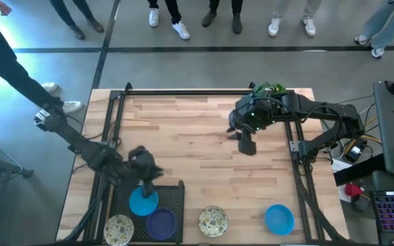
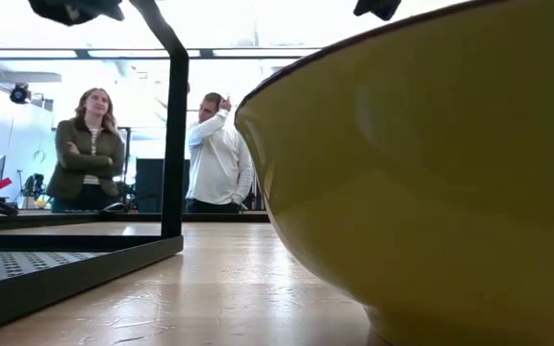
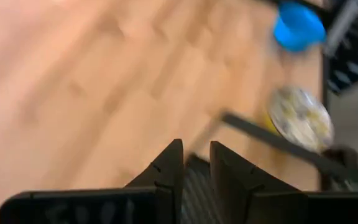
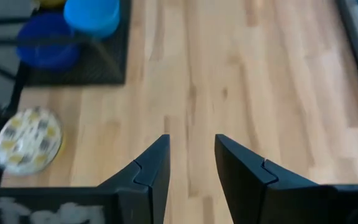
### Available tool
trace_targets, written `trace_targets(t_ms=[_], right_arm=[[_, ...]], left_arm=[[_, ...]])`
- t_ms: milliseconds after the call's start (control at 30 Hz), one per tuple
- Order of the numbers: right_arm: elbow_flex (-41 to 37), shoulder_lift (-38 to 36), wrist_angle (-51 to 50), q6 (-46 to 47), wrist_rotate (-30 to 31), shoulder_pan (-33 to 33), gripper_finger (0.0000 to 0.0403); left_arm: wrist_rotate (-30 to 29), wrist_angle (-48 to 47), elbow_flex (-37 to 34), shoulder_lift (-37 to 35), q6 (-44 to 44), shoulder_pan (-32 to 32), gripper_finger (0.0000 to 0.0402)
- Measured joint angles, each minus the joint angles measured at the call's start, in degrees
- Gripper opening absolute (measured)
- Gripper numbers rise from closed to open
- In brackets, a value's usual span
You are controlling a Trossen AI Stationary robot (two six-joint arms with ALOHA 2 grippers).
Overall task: Pick & Place Mini bowls
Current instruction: Stack the yellow patterned bowl on the yellow patterned bowl on the shelf
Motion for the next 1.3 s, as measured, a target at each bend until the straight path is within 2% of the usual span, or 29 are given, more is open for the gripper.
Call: trace_targets(t_ms=[167, 333, 533, 800, 1100, 1300], right_arm=[[-0.28, 0.07, -3.5, 0.12, -1.58, 0.07, 0.0129], [-1.77, 0.07, -3.41, 2.83, -1.58, 0.11, 0.014], [-8.39, 0.07, -2.72, 6.42, -2.36, 0.86, 0.0152], [-20.74, 0.07, 11.56, 8.3, -14.67, 5.19, 0.0155], [-29.43, 0.07, 29.8, 4.75, -15.26, 11.5, 0.0158], [-35.73, 0.07, 41.86, 6.74, -14.67, 14.55, 0.0156]], left_arm=[[-10.98, -2.14, -0.04, -3.49, 3.88, 0.69, 0.0071], [-16.87, -5.17, -0.07, -5.91, 6.72, 2.85, 0.0071], [-17.42, -8.03, -0.07, -8.78, 10.24, 6.71, 0.0071], [-17.55, -8.51, -0.11, -11.52, 17.59, 9.53, 0.0071], [-17.66, -8.81, -0.11, -12.49, 20.08, 10.41, 0.0071], [-17.64, -8.81, -0.11, -12.49, 20.1, 10.66, 0.0071]])
